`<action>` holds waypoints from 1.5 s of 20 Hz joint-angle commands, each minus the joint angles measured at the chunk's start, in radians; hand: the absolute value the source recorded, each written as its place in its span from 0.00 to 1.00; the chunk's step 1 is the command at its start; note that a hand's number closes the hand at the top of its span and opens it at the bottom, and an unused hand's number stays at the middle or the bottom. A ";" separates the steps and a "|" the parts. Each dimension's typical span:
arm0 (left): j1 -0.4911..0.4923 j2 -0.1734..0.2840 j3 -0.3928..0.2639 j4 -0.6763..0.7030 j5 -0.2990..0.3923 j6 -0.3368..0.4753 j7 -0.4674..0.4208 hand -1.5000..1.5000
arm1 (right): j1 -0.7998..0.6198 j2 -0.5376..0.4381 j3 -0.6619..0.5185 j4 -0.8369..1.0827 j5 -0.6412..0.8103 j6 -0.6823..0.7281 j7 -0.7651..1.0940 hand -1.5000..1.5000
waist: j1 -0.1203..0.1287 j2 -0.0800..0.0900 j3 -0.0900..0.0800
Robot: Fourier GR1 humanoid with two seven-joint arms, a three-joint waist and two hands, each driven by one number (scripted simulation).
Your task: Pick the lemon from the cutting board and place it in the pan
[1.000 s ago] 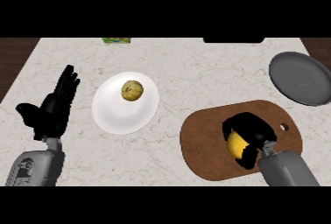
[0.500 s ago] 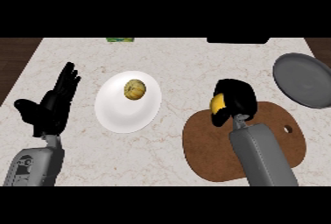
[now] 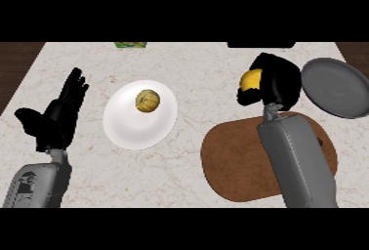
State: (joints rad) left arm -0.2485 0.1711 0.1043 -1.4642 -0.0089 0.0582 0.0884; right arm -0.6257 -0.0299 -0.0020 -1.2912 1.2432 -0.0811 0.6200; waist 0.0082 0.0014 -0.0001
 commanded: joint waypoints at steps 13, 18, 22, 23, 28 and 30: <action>-0.018 -0.006 0.004 0.030 -0.010 0.002 -0.014 0.50 | -0.080 -0.363 -0.424 0.395 -0.324 -0.252 -0.399 1.00 | 0.004 0.009 0.001; -0.006 -0.023 -0.027 -0.018 -0.021 0.004 -0.009 0.50 | -0.139 -0.514 -0.469 0.661 -0.280 -0.341 -0.511 1.00 | 0.036 0.018 0.003; -0.040 0.000 -0.008 0.007 0.010 -0.034 0.002 0.50 | -0.127 -0.594 -0.518 0.802 -0.284 -0.432 -0.596 1.00 | 0.054 0.030 0.005; -0.036 0.008 -0.007 0.004 0.010 -0.039 0.004 0.50 | -0.104 -0.588 -0.538 0.824 -0.299 -0.479 -0.626 1.00 | 0.056 0.032 0.007; -0.017 -0.018 -0.021 -0.010 0.005 -0.027 -0.019 0.50 | -0.113 -0.607 -0.595 0.927 -0.353 -0.520 -0.716 1.00 | 0.070 0.036 0.009; -0.039 -0.025 -0.036 -0.028 0.005 -0.028 0.018 0.50 | -0.132 -0.631 -0.587 0.968 -0.337 -0.503 -0.713 1.00 | 0.080 0.038 0.010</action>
State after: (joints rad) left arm -0.2808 0.1548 0.0808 -1.4739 -0.0027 0.0286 0.0843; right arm -0.7499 -0.6353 -0.5677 -0.3998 0.9150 -0.5594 -0.0491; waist 0.0755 0.0362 0.0082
